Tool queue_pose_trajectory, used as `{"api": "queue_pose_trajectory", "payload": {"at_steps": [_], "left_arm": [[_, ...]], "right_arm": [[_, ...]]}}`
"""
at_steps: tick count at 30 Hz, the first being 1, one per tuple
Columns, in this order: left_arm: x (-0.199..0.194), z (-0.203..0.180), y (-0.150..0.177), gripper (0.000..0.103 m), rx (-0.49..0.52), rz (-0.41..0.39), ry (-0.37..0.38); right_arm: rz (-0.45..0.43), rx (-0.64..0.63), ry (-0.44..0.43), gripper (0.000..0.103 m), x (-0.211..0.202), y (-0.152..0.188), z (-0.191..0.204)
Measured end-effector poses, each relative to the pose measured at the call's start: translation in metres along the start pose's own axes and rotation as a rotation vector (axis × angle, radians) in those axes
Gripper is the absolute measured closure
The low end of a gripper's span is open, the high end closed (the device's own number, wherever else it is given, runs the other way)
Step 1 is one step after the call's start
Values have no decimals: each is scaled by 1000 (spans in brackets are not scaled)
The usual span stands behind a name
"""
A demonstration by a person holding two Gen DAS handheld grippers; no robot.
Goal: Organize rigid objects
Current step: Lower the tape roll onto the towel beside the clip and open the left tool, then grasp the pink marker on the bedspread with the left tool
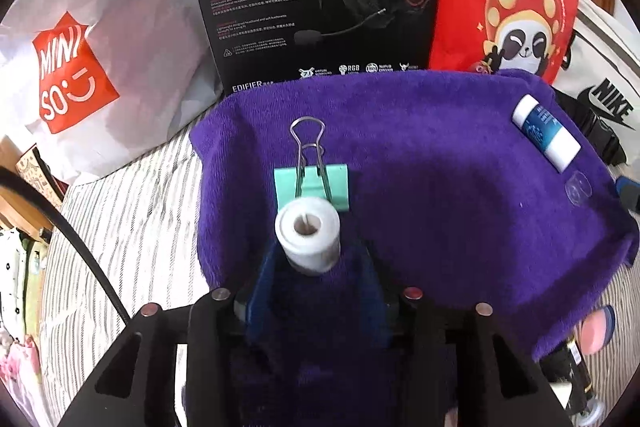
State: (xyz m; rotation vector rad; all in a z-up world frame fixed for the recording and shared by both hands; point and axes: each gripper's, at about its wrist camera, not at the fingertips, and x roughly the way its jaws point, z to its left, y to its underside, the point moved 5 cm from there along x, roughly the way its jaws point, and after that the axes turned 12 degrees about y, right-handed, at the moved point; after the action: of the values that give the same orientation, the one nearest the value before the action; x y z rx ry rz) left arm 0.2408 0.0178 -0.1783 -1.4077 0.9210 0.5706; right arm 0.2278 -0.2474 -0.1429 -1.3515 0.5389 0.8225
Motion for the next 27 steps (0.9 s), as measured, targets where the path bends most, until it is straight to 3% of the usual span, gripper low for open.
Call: {"api": "queue_pose_trajectory", "payload": {"at_steps": [3,9,12,16,19,23,27], "left_arm": [[-9,-1,6,61,-11,16,-6],[-59,-17,22,61,7,-37,9],[-78,-33,41,55,16,-33,40],[-75,-56,71,55,1,34,99],[-65,-69,83,55,25,67,85],[-58,-80,86,54,2,85,131],[-53,-86,85,54,5,103,104]], "right_arm": [[-7,5,4,52,-1,-1,-2],[-4,-3,33,52,2,-1,-6],[-10,2,33,52,-1,-2,-7],[-19,9,36,52,-3,-3,-9],[-18,8,34,52,-2,-2,-9],[-11,3,41,52,1,-1,-9],[-13,0,43,52,2,-1,-9]]}}
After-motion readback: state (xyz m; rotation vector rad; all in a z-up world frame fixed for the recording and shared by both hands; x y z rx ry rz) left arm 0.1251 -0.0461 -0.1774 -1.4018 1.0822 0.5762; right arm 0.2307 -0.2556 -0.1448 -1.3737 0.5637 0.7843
